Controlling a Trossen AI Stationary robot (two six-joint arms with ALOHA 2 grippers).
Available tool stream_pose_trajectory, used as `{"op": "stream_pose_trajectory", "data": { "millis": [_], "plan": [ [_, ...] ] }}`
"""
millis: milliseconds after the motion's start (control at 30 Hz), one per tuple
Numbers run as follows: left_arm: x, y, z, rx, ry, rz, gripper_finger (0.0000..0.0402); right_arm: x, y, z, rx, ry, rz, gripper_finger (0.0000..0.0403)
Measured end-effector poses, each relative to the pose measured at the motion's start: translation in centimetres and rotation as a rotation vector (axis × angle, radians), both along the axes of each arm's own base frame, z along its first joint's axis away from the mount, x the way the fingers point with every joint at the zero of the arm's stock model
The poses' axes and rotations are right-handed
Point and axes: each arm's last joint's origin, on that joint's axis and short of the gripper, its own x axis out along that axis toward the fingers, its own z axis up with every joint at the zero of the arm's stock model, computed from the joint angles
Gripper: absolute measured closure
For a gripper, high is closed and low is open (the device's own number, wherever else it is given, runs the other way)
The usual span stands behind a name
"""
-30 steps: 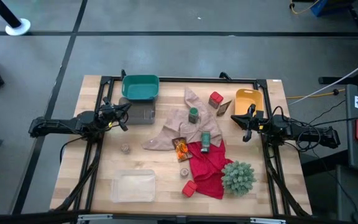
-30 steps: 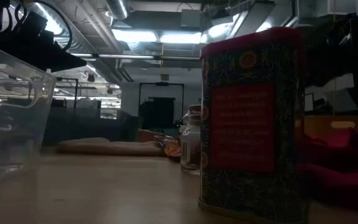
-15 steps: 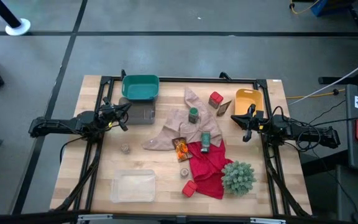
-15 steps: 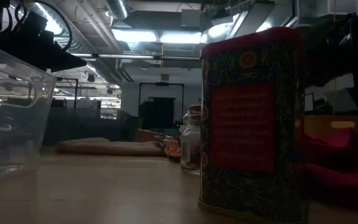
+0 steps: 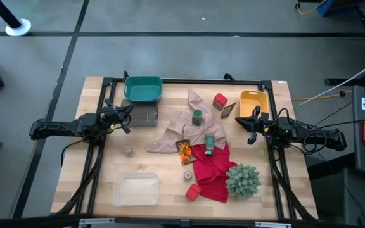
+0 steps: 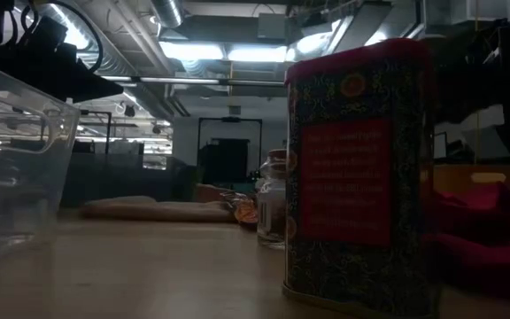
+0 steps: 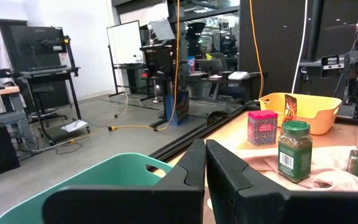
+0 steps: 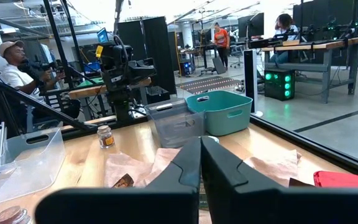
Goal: Sort spices by type
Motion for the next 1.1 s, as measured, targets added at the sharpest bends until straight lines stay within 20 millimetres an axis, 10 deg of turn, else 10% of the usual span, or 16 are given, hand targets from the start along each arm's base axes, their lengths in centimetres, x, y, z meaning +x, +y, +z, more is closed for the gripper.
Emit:
{"op": "stream_pose_trajectory", "data": {
  "millis": [700,1100],
  "plan": [
    [0.0,0.0,0.0,-0.016,-0.012,0.0,0.0402,-0.5,-0.5,2.3,-0.144,-0.03,-0.222,0.0209],
    [0.0,0.0,0.0,-0.016,-0.015,-0.001,0.0402,0.7,-1.1,6.1,-0.273,0.323,-0.379,0.0208]
  ]
}}
